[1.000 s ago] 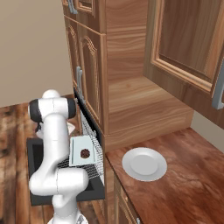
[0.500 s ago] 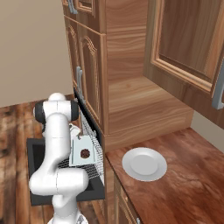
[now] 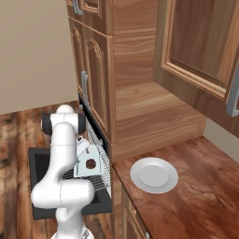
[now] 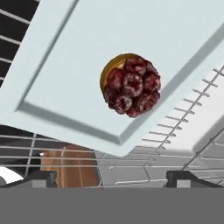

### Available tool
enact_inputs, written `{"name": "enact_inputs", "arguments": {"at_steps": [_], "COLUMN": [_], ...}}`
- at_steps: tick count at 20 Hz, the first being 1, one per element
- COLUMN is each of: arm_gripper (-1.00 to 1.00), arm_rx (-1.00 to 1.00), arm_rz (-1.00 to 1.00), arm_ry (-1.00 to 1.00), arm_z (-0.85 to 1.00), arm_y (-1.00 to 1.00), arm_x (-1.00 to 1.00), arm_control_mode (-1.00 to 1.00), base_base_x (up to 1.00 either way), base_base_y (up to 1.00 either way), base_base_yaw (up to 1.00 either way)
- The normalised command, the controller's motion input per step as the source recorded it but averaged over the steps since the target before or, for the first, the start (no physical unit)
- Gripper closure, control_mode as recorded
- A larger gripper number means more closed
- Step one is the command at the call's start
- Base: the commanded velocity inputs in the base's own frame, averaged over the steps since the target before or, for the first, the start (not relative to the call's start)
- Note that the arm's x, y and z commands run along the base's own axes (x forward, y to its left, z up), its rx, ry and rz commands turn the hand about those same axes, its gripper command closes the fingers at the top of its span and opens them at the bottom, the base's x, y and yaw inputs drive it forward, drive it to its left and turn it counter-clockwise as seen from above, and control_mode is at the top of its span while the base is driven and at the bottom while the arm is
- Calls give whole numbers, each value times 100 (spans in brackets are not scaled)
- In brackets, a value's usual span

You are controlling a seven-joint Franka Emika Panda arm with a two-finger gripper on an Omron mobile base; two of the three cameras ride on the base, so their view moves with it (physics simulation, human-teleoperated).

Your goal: Take the baked cake out of the oven and place it on the plate for cooling. Then close the oven door.

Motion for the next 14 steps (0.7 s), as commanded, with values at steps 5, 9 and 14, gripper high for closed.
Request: {"name": "enact_inputs", "arguments": {"at_steps": [5,9,14], "arm_gripper": [-100,-100,-100], "arm_rx": [0,0,0], "arm_rz": [6,6,6], "arm_ry": [12,10,8], "arm_z": [-34,-34,-34], "arm_y": [0,0,-4], "arm_x": [15,22,22], "arm_control_mode": [-100,-100,-100], "base_base_x": [0,0,0], "base_base_y": [0,0,0], "base_base_yaw": [0,0,0]}}
